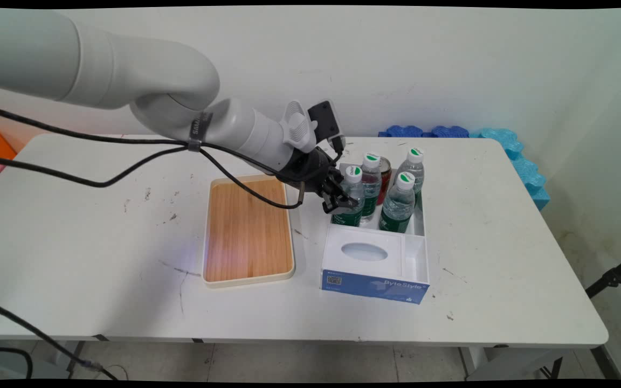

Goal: Place the picked object on the tray

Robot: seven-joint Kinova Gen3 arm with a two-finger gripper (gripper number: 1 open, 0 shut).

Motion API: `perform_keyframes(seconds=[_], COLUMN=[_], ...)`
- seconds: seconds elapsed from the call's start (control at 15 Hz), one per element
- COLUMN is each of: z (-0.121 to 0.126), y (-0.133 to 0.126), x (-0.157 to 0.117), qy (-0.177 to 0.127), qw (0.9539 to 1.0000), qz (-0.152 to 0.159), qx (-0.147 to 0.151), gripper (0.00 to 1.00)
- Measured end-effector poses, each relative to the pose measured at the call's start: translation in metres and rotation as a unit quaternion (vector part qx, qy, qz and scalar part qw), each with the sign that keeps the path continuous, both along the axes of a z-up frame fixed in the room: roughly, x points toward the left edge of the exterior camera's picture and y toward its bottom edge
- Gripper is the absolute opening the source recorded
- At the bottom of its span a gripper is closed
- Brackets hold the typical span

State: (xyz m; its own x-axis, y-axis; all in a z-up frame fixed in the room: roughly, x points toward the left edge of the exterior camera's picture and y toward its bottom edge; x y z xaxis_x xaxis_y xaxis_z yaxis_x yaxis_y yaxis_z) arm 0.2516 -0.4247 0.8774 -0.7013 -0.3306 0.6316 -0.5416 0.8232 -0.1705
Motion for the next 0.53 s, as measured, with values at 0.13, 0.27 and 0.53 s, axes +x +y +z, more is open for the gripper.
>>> perform_keyframes(seconds=[0.13,0.27,0.53], z=[0.010,0.022,0.047], y=[0.004,0.009,0.016], x=[0.003,0.007,0.017], qy=[0.007,0.014,0.031], qw=[1.0000,0.9998,0.9992], qz=[-0.004,-0.009,-0.020], qx=[-0.003,-0.008,-0.016], gripper=[0.00,0.00,0.00])
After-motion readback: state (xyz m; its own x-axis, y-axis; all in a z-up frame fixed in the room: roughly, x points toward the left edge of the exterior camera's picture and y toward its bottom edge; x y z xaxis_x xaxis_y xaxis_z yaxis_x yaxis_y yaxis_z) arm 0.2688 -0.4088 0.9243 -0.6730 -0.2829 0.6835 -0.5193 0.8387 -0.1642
